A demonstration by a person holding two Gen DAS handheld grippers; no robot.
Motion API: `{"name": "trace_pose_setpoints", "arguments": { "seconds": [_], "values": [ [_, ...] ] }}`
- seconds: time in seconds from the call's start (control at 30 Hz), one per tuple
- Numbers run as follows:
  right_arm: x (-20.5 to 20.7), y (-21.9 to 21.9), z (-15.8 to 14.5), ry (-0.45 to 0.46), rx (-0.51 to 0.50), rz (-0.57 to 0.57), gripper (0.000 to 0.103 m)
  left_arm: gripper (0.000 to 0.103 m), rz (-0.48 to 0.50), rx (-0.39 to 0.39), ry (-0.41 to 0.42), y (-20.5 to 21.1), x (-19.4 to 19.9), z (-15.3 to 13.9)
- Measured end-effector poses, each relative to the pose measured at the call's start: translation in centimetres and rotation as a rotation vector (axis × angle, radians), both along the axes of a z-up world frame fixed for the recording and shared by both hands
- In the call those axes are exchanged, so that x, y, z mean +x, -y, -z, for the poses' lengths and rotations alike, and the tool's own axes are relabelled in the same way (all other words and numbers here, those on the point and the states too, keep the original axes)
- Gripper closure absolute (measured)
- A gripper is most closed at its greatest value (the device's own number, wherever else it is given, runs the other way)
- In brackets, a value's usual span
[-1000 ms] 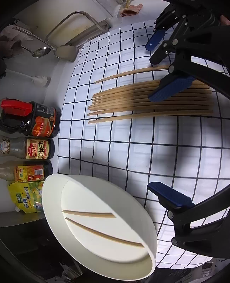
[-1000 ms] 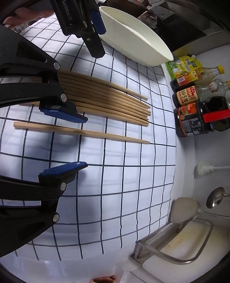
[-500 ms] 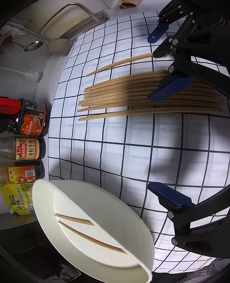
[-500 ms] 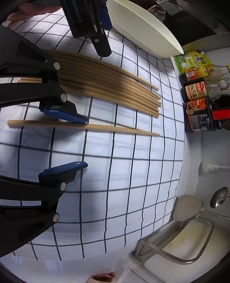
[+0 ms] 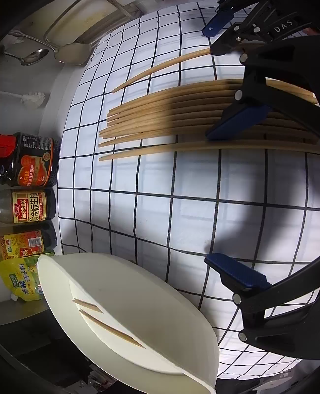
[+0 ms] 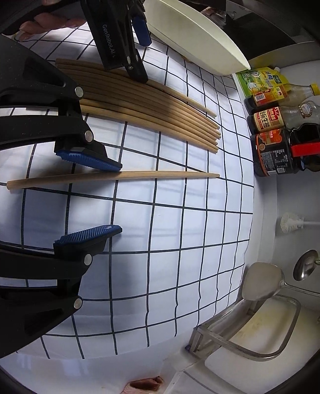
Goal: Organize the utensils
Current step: 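Move both tools back over the chopstick row on the mat, then grasp a chopstick with the left tool while the right tool grasps another, lift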
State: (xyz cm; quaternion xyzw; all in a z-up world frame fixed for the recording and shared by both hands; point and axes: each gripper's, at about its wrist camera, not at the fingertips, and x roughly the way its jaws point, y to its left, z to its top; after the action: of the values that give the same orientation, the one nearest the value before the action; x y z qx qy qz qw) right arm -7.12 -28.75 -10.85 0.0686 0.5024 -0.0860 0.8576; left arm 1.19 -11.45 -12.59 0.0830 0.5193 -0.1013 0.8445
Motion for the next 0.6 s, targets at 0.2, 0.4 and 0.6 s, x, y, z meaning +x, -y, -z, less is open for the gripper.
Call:
{"name": "trace_pose_setpoints", "arguments": {
  "seconds": [0.2, 0.4, 0.6],
  "values": [
    [0.6, -0.4, 0.0, 0.005, -0.017, -0.021, 0.059, 0.015, 0.003, 0.024, 0.026, 0.2, 0.0, -0.1],
    [1.0, -1.0, 0.1, 0.012, -0.024, -0.065, 0.065, 0.052, 0.073, 0.007, 0.04, 1.3, -0.7, -0.8],
    [1.3, -2.0, 0.0, 0.011, -0.024, -0.116, 0.096, 0.095, 0.11, -0.031, 0.011, 1.8, -0.8, -0.9]
  ]
}}
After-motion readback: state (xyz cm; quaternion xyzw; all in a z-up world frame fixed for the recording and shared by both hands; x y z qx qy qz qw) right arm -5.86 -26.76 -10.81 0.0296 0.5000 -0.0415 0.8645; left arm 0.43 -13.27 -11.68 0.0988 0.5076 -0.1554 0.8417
